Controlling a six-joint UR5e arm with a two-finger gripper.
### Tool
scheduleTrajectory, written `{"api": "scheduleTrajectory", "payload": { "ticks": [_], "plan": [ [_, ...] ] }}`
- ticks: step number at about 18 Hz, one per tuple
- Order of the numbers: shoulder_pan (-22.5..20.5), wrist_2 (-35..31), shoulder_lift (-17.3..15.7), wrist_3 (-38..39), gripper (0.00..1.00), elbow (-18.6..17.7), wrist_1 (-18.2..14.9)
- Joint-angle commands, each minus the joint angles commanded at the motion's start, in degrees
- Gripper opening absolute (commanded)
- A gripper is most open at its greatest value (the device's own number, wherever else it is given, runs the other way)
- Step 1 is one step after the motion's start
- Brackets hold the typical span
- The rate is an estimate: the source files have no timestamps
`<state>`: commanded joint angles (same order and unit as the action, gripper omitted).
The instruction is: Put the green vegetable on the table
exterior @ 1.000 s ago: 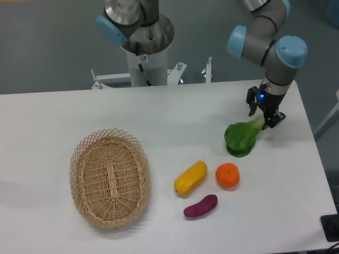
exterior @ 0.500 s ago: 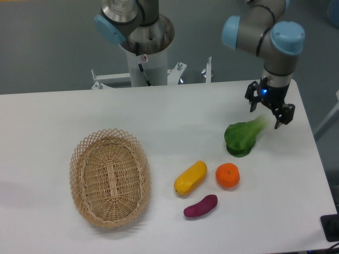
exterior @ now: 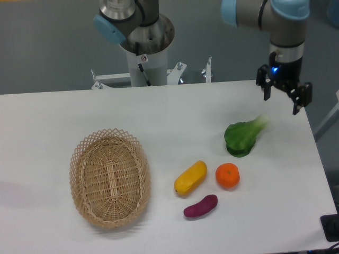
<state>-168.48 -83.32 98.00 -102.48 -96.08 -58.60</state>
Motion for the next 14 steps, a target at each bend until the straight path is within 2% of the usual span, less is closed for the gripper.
{"api": "scheduleTrajectory", "payload": {
  "ticks": [3, 5, 10, 14],
  "plan": [
    [-1.1, 0.1, 0.0, -0.1, 1.0, 4.4, -6.4],
    [-2.2, 0.3, 0.0, -0.5, 1.0, 6.5, -9.2],
    [-5.1, 0.6, -0.2, -8.9, 1.0, 7.5, -11.4],
    [-5.6, 1.1, -0.4, -10.0, 1.0, 7.1, -11.7]
  ]
}}
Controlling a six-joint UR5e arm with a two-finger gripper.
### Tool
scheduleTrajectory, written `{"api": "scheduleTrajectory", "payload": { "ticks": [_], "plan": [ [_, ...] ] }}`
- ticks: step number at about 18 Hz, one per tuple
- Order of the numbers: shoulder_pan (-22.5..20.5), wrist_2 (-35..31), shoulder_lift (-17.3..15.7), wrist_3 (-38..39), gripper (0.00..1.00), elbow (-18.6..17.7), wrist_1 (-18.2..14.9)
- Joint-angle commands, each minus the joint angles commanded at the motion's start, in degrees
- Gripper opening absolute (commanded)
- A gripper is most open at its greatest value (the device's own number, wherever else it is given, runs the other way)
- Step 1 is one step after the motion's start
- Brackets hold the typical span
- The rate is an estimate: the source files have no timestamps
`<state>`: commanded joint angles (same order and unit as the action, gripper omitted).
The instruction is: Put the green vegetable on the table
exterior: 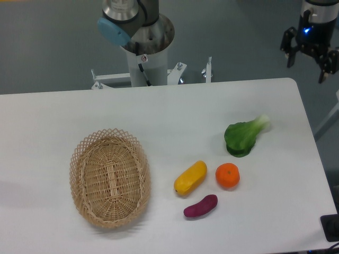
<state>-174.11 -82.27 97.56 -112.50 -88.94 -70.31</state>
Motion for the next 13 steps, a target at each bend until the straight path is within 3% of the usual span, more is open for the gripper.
{"api": "scheduleTrajectory", "payload": {
  "ticks": [13],
  "plan": [
    [-1.0, 3.3, 0.0, 0.1, 1.0, -0.4, 0.1]
  ]
}}
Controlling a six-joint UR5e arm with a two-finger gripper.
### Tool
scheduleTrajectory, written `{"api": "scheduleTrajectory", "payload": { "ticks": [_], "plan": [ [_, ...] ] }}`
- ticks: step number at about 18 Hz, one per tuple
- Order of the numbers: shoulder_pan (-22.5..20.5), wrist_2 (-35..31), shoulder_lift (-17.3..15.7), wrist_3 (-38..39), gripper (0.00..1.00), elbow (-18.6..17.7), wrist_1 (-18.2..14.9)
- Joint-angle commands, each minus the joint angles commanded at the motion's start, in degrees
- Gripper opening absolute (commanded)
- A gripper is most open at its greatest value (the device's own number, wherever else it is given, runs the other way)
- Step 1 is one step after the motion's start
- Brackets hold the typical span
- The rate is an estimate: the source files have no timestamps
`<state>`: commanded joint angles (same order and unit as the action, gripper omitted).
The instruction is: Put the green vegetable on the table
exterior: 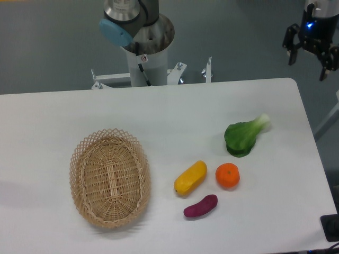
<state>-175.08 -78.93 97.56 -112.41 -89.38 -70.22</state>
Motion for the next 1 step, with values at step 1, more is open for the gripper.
{"api": "scheduleTrajectory", "payload": {
  "ticks": [1],
  "plan": [
    [0.0, 0.1, 0.0, 0.0, 1.0, 0.0, 0.1]
  ]
}}
